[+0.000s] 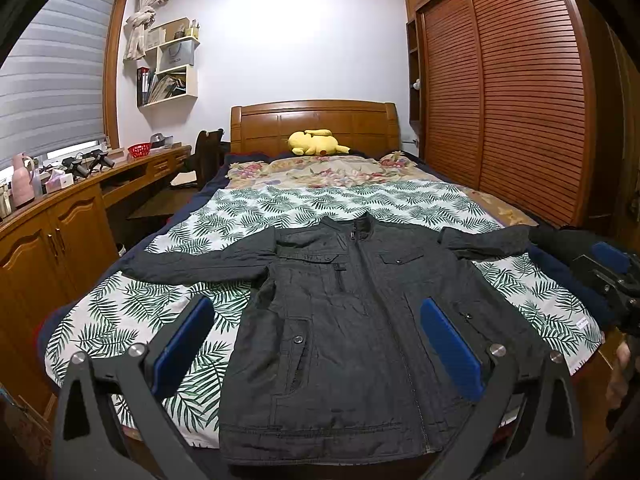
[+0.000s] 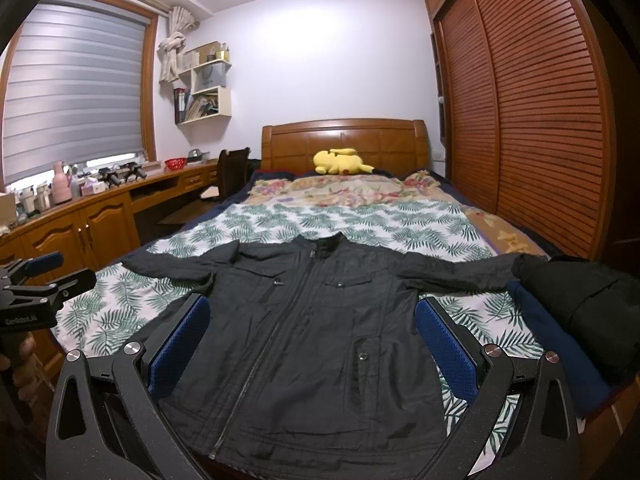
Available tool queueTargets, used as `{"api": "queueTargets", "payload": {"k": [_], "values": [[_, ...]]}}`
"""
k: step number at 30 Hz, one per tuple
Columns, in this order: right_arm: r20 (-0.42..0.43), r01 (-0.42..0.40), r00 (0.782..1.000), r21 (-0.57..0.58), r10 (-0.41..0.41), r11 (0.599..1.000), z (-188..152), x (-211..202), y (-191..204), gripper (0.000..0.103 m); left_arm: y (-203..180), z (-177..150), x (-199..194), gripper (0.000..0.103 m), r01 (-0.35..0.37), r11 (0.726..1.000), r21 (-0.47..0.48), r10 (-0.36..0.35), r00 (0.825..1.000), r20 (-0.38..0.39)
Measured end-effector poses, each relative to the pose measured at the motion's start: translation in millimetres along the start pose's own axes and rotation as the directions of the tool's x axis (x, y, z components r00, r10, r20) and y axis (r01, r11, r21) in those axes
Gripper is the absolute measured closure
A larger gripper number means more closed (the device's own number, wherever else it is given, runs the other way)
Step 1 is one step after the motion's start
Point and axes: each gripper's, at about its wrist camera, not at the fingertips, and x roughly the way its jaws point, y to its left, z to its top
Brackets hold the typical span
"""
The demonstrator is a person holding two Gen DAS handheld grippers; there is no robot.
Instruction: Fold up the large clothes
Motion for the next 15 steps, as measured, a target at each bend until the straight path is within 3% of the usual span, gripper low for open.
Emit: {"api": "queueTargets", "payload": {"k": [15], "values": [[0.002, -0.002, 1.000, 0.001, 0.002, 1.000, 0.0, -2.0, 0.3, 0.000, 5.1, 0.0, -2.7, 0.000, -0.003, 1.000, 0.001, 0.003, 1.000, 0.006]]}}
